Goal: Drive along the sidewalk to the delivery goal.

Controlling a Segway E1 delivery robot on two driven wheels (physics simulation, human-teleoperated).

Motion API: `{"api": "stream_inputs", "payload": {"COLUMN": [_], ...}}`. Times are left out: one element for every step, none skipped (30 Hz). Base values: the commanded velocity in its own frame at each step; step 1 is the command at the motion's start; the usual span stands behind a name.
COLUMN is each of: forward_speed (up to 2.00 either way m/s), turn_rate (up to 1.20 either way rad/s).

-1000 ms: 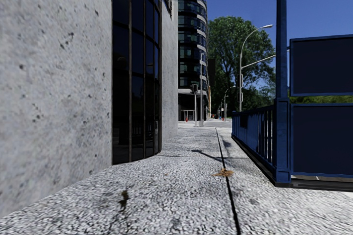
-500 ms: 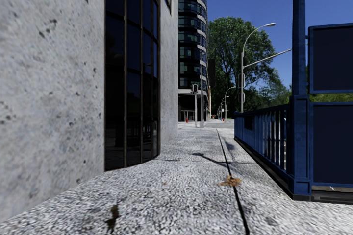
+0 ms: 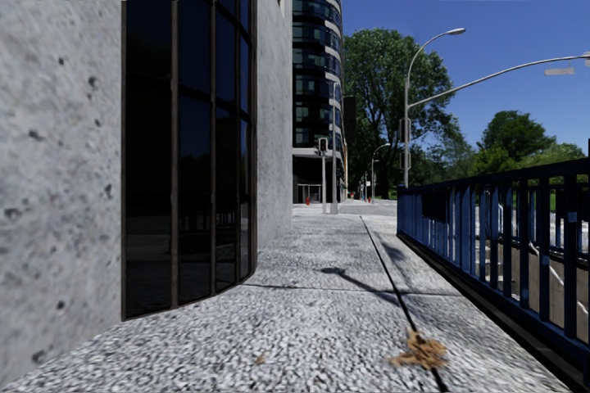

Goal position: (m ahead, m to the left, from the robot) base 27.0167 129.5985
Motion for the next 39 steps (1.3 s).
{"api": "stream_inputs", "payload": {"forward_speed": [1.6, 1.6, 1.6, 1.6, 1.6, 1.6, 1.6, 1.6, 1.6, 1.6, 1.6, 1.6, 1.6, 1.6, 1.6, 1.6, 1.6, 1.6, 1.6, 1.6, 1.6, 1.6, 1.6, 1.6, 1.6, 1.6, 1.6, 1.6, 1.6, 1.6, 1.6, 1.6, 1.6, 1.6, 1.6, 1.6, 1.6, 1.6, 1.6], "turn_rate": [0.0, 0.0, 0.0, 0.0, 0.0, -0.14, -0.14, -0.64, -0.85, -0.94, -1.2, -1.2, -0.45, -0.02, 0.0, 0.0, 0.0, 0.0, 0.0, 0.0, 0.0, 0.0, 0.0, 0.0, 0.0, 0.0, 0.0, 0.0, -0.43, -0.43, -0.9, -0.99, -1.01, -0.56, -0.56, -0.04, 0.0, 0.0, 0.0]}}
